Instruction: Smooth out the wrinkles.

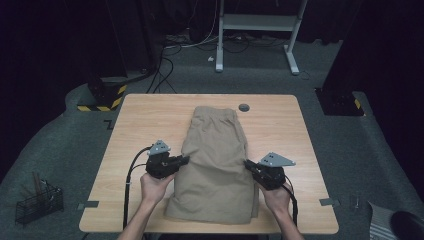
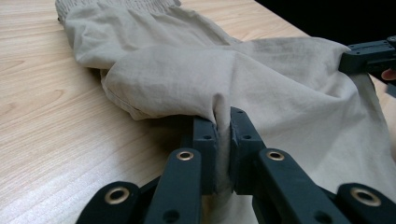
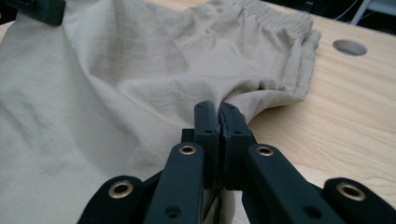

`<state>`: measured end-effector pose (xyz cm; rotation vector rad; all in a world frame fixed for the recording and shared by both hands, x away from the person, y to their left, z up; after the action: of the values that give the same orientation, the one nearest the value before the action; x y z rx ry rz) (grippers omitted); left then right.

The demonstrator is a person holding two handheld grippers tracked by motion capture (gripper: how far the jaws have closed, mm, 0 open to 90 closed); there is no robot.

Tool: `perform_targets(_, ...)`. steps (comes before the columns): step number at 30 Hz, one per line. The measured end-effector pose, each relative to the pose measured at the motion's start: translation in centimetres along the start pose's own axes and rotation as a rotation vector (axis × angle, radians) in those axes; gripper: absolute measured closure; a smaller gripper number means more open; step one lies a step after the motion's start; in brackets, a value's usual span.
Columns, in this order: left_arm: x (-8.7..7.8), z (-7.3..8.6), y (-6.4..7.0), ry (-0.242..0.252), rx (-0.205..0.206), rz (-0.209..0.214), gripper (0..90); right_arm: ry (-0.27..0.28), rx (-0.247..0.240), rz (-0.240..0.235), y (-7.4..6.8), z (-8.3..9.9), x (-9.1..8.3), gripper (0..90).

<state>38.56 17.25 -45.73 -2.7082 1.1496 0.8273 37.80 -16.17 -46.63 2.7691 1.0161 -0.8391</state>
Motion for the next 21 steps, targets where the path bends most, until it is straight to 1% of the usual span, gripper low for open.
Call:
perform_targets(4, -0.5, -0.3, 0.2, 0.0, 0.007, 0.006, 83.5, 0.025, -0.016, 0.004, -0.3, -0.4, -1.1, 87.6)
perform_targets(7, -0.7, -0.5, 0.3, 0.001, 0.0, 0.014, 83.5, 0.033, -0.037, 0.008, -0.7, -0.7, -1.6, 87.6)
perform_targets(8, -0.9, -0.5, 0.4, 0.005, -0.015, 0.024, 83.5, 0.035, -0.039, 0.008, -0.7, -0.8, -1.7, 87.5)
perform_targets(10, -1.1, -0.6, 0.5, 0.004, -0.024, 0.037, 83.4, 0.039, -0.04, -0.005, -0.8, -1.0, -1.9, 87.5)
perform_targets(12, -1.7, -0.9, 0.9, 0.005, -0.016, 0.048, 83.5, 0.046, -0.038, -0.013, -0.8, -1.1, -2.3, 87.5)
perform_targets(13, -1.8, -1.0, 1.0, 0.007, -0.012, 0.049, 83.5, 0.06, -0.042, -0.017, -0.9, -1.2, -2.8, 87.5)
perform_targets(15, -2.4, -1.3, 1.7, 0.011, 0.004, 0.054, 83.5, 0.07, -0.046, -0.02, -1.1, -1.3, -3.3, 87.5)
perform_targets(17, -3.1, -1.7, 2.6, 0.013, 0.036, 0.058, 83.5, 0.084, -0.062, -0.016, -1.7, -1.3, -4.3, 87.5)
perform_targets(19, -4.0, -2.2, 3.8, 0.02, 0.064, 0.068, 83.5, 0.105, -0.07, -0.026, -2.4, -1.4, -5.5, 87.5)
perform_targets(21, -5.1, -2.8, 5.2, 0.036, 0.095, 0.089, 83.5, 0.129, -0.078, -0.044, -3.1, -1.3, -6.8, 87.5)
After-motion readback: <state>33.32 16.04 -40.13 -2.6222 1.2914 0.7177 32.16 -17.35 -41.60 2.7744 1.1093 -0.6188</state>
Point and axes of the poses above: each handheld gripper's, and its own axes: x roughly forward along the jaws, z roughly out of its underside, y roughly to its right, the point moved 2 cm from there along x, roughly forward along the jaws, and after that the axes turned 7 degrees about x, right-handed, at the moved point
